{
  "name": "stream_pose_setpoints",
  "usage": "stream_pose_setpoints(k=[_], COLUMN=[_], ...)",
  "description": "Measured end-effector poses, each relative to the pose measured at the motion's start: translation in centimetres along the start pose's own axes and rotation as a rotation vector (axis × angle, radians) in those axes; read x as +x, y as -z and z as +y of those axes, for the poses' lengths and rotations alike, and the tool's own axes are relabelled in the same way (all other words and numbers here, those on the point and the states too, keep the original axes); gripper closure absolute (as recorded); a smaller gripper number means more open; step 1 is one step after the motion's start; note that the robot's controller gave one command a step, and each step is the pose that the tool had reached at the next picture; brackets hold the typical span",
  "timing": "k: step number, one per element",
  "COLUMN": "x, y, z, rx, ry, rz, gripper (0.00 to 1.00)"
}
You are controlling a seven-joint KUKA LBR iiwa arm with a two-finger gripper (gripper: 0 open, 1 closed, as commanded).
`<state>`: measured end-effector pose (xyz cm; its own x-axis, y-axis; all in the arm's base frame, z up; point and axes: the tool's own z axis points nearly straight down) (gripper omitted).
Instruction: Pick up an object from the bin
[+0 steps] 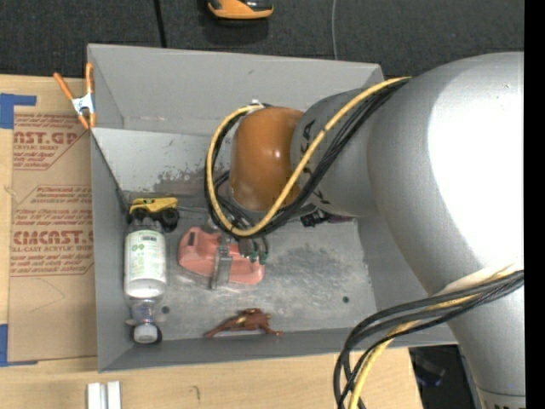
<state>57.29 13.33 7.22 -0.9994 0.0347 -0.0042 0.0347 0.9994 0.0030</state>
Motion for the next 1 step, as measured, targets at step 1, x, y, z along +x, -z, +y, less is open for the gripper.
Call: stream_pose_setpoints(k=[1], x=[2.23], y=[3.66], z=[0.06], rx=[0.004], ry=[0.137], rz=[0.004], gripper=[1.0])
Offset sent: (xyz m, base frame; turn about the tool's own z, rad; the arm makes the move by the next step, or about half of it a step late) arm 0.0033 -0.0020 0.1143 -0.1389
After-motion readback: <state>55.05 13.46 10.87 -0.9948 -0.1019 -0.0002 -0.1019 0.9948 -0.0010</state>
